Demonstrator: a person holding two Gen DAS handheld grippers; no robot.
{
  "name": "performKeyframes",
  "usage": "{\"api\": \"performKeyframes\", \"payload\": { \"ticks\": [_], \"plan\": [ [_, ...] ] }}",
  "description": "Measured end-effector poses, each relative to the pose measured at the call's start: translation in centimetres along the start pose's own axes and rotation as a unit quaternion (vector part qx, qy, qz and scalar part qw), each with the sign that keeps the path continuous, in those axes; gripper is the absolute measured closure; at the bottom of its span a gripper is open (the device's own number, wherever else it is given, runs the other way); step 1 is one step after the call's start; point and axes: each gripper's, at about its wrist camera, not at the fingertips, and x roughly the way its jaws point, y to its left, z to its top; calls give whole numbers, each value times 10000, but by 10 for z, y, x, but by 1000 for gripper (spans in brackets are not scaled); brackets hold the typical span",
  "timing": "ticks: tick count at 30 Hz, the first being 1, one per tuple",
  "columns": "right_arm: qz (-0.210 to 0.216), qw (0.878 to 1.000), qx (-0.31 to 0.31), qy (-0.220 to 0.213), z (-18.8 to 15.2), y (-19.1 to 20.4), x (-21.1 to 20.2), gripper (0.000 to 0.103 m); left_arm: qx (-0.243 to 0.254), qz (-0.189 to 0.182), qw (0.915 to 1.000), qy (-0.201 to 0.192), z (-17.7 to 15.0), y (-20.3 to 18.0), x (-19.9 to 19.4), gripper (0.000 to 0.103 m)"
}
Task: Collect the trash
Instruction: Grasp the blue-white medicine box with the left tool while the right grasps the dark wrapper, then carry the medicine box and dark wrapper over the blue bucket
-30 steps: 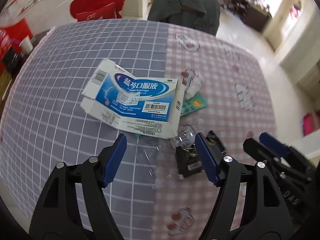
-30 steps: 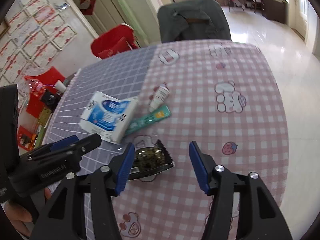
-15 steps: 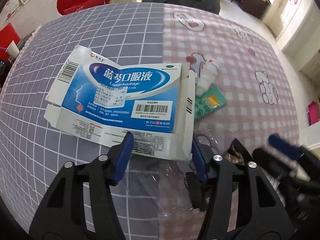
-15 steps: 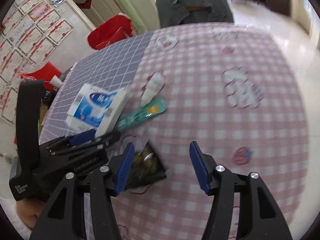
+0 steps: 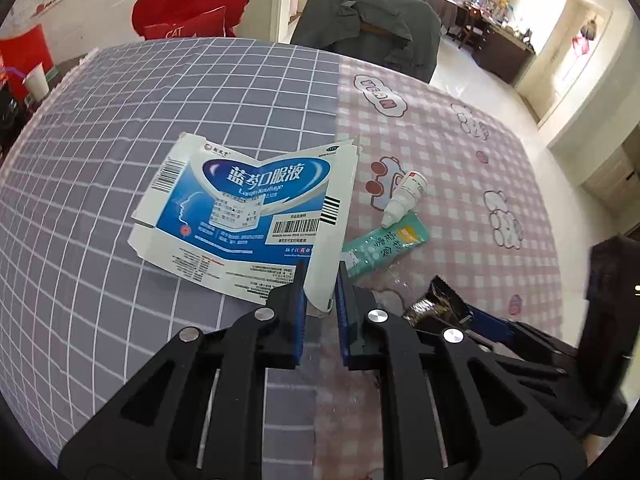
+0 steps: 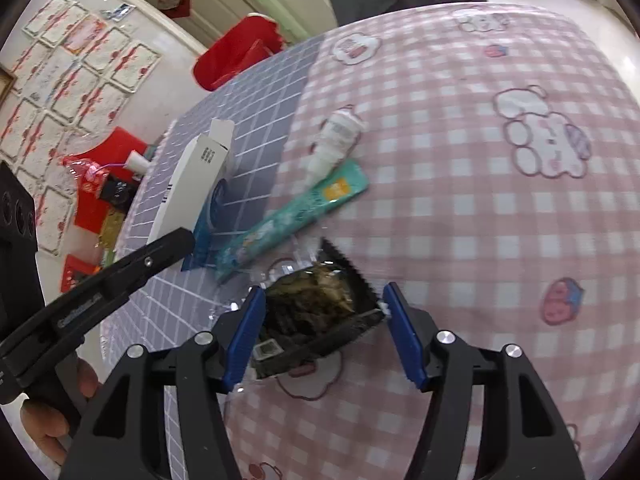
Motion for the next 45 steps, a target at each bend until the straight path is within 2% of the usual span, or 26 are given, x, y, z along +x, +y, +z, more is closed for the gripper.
{"api": "performKeyframes", "payload": {
  "ticks": [1,2,3,7,10,15,18,24,29,39,45],
  "plan": [
    [-10,10000,3,-12,1,1,1,43,-53,-32,10000,6,-1,2,-3,90],
    [4,10000,26,-7,1,3,2,49,-81,-40,10000,8,-3,3,-5,90],
    [31,10000,3,26,1,4,4,63,-94,-27,10000,-10,-5,3,-8,90],
    [147,9999,-47,64,-3,9,7,67,-85,27,9999,-45,-9,2,-16,90],
    [151,9998,-90,-75,-7,13,-2,70,-144,77,9997,-164,-11,1,-26,91],
    [122,9983,-277,-492,-7,19,-40,71,-352,181,9970,-659,-14,-7,-60,91],
    [49,9969,-258,-748,-8,14,-65,71,-357,175,9958,-820,-14,-17,-74,91],
    [-253,9932,-177,-1124,-11,-9,-112,71,-126,-15,9949,-1001,-18,-62,-95,92],
    [-478,9891,-26,-1392,-18,-41,-159,71,140,-249,9936,-1094,-25,-117,-105,97],
    [-836,9813,435,-1677,-44,-116,-230,71,521,-554,9924,-964,-46,-207,-102,97],
    [-1108,9740,718,-1842,-57,-157,-267,71,773,-910,9881,-966,-51,-265,-104,97]
  ]
}}
